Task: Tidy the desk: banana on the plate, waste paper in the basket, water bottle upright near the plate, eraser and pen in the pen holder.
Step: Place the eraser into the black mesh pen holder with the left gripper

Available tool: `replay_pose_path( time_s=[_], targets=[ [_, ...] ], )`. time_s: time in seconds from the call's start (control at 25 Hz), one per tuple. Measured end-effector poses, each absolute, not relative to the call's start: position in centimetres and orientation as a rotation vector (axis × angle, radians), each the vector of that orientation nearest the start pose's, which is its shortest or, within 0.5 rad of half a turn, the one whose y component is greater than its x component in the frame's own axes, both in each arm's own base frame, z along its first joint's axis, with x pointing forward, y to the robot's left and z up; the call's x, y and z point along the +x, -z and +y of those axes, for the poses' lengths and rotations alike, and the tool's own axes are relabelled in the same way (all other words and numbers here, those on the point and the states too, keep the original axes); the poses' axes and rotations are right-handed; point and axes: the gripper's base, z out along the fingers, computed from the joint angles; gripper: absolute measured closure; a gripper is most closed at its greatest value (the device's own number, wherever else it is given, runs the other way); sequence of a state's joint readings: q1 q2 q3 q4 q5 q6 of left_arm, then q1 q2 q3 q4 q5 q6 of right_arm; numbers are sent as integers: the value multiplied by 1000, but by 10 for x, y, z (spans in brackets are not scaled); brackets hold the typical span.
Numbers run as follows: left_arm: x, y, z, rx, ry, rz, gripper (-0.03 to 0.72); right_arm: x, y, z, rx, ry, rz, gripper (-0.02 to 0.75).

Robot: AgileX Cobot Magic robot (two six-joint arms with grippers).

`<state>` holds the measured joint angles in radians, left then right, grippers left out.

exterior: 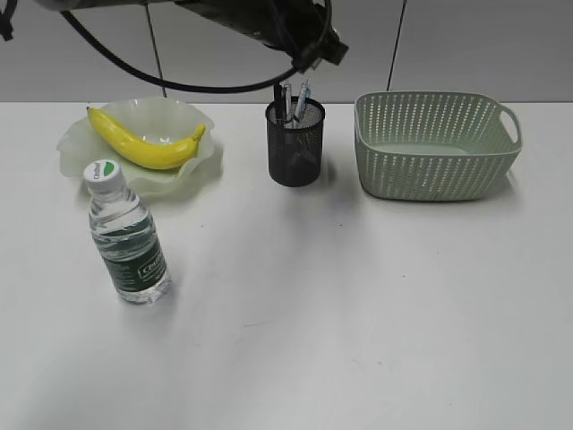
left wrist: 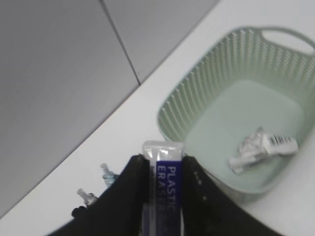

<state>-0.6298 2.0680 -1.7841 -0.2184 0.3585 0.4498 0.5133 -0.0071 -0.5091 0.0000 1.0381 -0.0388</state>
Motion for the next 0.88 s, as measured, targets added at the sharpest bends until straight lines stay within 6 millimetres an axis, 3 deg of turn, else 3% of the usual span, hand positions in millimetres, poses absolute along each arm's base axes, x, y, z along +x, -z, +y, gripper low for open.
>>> replay_pose_path(
  time_s=[0.12,0.24,0.44,0.6,0.88],
  targets=[
    [419,-270,-284,701,421,1933,521,-5,-282,-3,-550,-303,1942,305],
    [433,-251,-280,590,457,1962,521,-5,-282,-3,-550,-303,1942,305],
    [442,-213,-282,578,453,2033,521,-5,-282,-3,-550,-303,1942,305],
    [444,-195,-283,634,406,2050,519,-5,-282,-3,-550,-303,1942,305],
    [445,-199,-282,655,376,2018,288,-5,-282,-3,-550,-303,1942,305]
  ],
)
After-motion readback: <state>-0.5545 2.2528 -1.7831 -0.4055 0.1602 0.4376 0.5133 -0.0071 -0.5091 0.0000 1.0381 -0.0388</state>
